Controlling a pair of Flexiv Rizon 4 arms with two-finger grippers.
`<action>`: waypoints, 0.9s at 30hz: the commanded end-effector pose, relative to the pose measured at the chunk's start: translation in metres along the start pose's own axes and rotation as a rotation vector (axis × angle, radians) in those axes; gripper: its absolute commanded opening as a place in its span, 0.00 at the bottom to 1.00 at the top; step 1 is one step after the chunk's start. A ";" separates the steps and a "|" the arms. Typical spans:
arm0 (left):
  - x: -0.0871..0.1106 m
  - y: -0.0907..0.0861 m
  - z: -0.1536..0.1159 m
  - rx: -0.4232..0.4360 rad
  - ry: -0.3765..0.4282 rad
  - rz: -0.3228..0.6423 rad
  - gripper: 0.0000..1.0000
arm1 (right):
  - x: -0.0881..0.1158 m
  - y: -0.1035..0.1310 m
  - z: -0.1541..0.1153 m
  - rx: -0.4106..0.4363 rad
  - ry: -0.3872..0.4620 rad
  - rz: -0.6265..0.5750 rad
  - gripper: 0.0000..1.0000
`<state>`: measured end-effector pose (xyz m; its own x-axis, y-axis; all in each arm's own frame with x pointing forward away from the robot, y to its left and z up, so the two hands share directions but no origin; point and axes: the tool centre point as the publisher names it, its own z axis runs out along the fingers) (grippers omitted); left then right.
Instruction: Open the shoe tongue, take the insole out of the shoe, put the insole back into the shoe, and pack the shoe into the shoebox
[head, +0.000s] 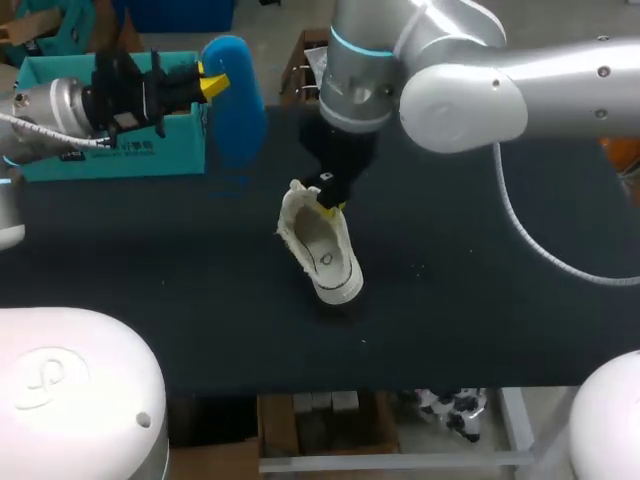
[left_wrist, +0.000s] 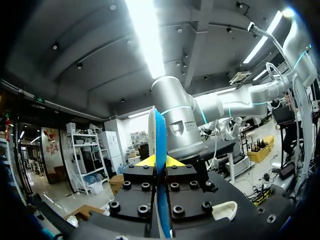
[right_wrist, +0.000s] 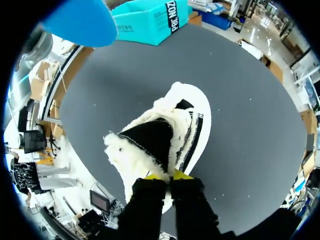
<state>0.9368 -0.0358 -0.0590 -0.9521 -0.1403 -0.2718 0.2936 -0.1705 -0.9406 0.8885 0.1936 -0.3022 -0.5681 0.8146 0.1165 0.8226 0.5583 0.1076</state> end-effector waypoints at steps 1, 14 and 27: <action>-0.014 0.009 0.000 0.033 0.171 0.004 0.00 | -0.003 -0.013 0.007 -0.157 -0.021 0.046 0.00; -0.028 0.028 -0.007 0.010 0.160 -0.024 0.00 | -0.021 -0.022 0.021 -0.225 -0.055 0.170 0.00; -0.033 0.036 0.015 0.022 0.190 -0.043 0.00 | -0.024 -0.046 0.020 -0.240 -0.067 0.252 0.00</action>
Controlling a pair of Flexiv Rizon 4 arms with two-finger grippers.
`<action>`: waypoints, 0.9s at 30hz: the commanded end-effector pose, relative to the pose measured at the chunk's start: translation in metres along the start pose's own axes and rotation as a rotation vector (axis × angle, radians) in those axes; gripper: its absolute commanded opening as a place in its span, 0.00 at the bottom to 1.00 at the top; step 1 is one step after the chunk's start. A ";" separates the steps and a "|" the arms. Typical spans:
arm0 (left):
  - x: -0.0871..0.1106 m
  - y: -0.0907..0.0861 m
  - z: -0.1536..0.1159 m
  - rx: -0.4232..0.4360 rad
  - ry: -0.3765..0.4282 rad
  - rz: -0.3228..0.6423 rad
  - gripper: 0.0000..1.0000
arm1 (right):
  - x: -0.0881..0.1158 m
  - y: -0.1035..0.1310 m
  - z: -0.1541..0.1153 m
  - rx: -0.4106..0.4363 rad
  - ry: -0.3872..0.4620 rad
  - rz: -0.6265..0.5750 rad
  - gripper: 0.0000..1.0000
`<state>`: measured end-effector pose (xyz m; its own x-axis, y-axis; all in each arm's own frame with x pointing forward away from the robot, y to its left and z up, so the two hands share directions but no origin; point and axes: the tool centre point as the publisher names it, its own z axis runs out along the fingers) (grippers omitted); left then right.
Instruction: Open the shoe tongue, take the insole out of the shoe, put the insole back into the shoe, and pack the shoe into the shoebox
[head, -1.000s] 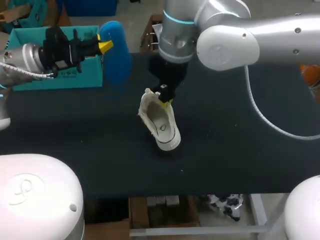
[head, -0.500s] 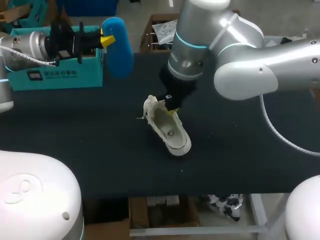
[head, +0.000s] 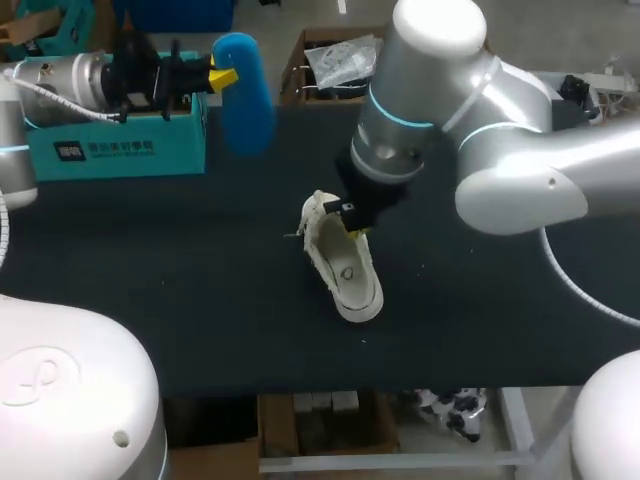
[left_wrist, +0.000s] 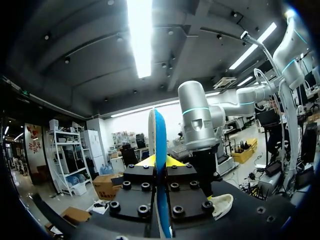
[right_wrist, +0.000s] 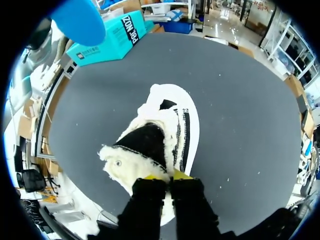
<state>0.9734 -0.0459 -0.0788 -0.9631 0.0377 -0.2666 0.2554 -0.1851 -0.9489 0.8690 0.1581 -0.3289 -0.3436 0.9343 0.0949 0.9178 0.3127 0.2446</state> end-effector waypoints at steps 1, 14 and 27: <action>-0.006 0.005 0.007 0.009 0.020 -0.004 0.00 | -0.005 -0.007 0.000 -0.077 0.011 0.011 0.00; 0.012 0.002 0.025 0.023 0.079 0.010 0.00 | -0.023 -0.017 -0.011 -0.164 -0.016 0.059 1.00; 0.036 -0.017 0.043 -0.104 0.104 -0.027 0.00 | -0.027 -0.021 -0.024 -0.198 -0.053 0.095 1.00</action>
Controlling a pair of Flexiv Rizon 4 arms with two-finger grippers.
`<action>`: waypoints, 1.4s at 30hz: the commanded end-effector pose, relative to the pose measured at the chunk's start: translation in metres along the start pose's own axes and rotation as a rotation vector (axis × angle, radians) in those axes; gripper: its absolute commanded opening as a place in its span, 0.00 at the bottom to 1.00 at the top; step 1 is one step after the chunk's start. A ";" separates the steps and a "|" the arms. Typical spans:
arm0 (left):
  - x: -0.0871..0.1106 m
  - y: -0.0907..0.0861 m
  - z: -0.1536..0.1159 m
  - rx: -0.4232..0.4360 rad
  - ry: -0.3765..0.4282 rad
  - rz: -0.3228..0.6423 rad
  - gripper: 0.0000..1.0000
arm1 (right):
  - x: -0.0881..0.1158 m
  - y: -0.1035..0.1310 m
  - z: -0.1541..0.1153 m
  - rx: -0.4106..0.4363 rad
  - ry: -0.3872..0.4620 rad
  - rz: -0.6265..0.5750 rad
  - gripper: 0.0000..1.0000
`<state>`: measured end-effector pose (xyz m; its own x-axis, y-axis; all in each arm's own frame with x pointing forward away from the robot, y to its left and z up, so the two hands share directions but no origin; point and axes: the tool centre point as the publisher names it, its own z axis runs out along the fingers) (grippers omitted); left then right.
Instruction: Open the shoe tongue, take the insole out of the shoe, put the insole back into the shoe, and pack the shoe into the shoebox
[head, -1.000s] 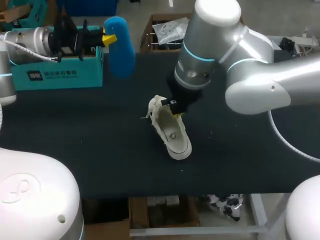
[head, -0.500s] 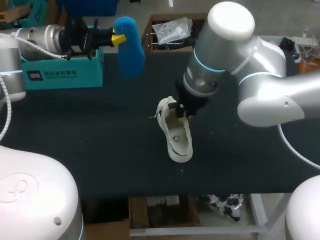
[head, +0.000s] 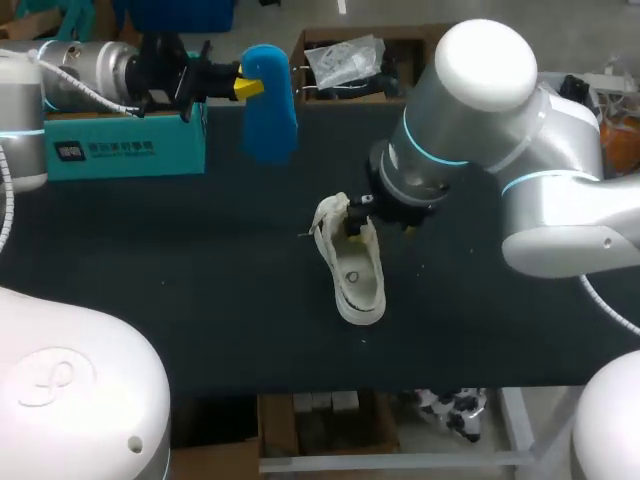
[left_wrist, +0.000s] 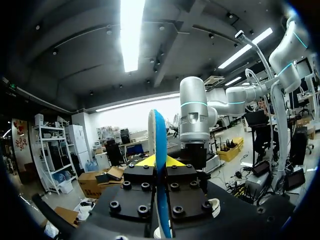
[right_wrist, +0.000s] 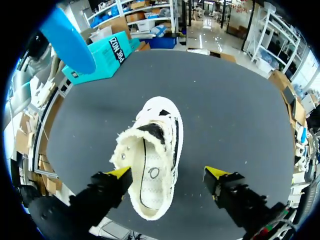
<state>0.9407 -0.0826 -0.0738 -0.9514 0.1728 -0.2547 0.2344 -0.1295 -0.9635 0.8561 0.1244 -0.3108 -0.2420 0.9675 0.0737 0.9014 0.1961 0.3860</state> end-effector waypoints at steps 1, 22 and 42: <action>0.007 -0.010 0.003 -0.051 -0.030 -0.001 0.00 | -0.002 -0.003 0.001 -0.040 0.003 0.001 1.00; 0.098 0.004 0.050 0.126 -0.292 -0.321 0.00 | -0.069 -0.011 -0.046 0.076 0.392 0.354 1.00; 0.087 0.027 0.084 0.207 -0.291 -0.513 0.00 | -0.060 -0.017 -0.058 0.239 0.486 0.621 1.00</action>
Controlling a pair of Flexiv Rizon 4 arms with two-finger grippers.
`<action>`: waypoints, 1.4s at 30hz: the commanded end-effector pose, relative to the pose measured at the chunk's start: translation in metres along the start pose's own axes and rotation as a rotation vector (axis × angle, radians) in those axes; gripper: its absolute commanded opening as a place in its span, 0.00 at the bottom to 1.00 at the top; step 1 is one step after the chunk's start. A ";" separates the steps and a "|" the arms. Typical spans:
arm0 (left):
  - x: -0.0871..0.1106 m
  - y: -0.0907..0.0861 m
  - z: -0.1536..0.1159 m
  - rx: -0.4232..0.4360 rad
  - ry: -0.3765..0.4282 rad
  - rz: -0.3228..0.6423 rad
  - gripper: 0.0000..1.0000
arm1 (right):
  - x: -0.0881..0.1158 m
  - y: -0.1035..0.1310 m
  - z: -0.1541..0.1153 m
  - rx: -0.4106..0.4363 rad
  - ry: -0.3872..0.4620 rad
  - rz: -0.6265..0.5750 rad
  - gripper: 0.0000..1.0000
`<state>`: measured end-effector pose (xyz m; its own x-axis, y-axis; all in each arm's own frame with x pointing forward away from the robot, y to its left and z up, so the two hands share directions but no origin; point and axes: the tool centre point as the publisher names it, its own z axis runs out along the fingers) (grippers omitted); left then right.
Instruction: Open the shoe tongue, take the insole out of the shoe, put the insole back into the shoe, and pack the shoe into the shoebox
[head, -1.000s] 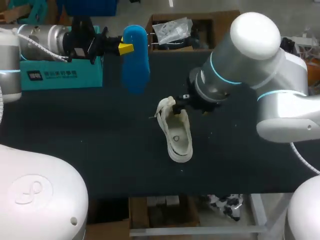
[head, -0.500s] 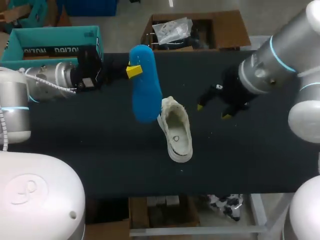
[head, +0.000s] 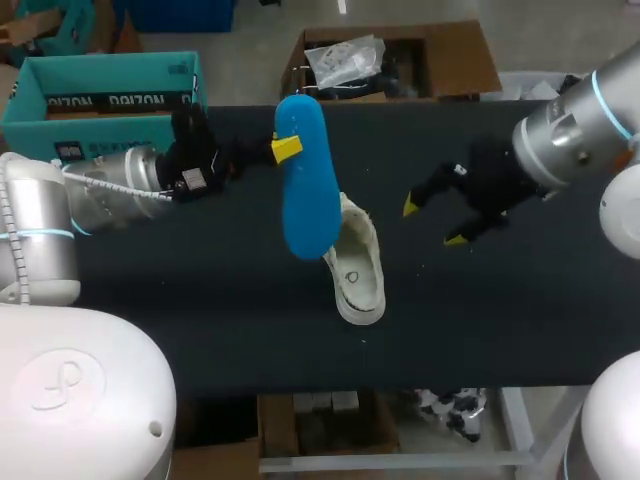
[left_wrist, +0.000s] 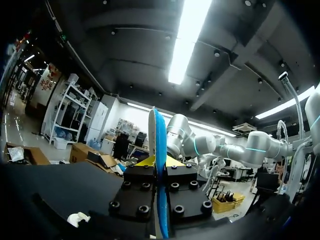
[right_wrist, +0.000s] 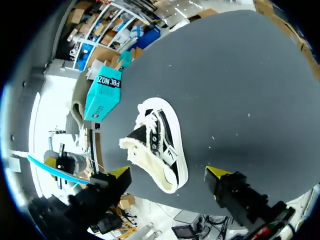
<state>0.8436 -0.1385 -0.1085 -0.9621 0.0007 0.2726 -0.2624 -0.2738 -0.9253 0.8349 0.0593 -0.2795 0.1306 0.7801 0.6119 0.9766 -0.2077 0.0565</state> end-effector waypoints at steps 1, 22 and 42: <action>-0.007 0.009 0.014 0.015 -0.031 -0.028 0.00 | 0.002 -0.001 -0.015 0.049 0.016 0.205 1.00; -0.008 0.007 0.013 0.026 -0.037 -0.042 0.00 | 0.007 0.016 0.016 0.287 0.125 0.504 1.00; -0.008 0.007 0.013 0.026 -0.037 -0.042 0.00 | 0.012 -0.015 0.010 0.343 0.078 0.848 1.00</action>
<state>0.8510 -0.1523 -0.1135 -0.9470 -0.0205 0.3205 -0.3005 -0.2952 -0.9069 0.8217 0.0779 -0.2813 0.8275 0.3981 0.3960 0.5577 -0.5008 -0.6620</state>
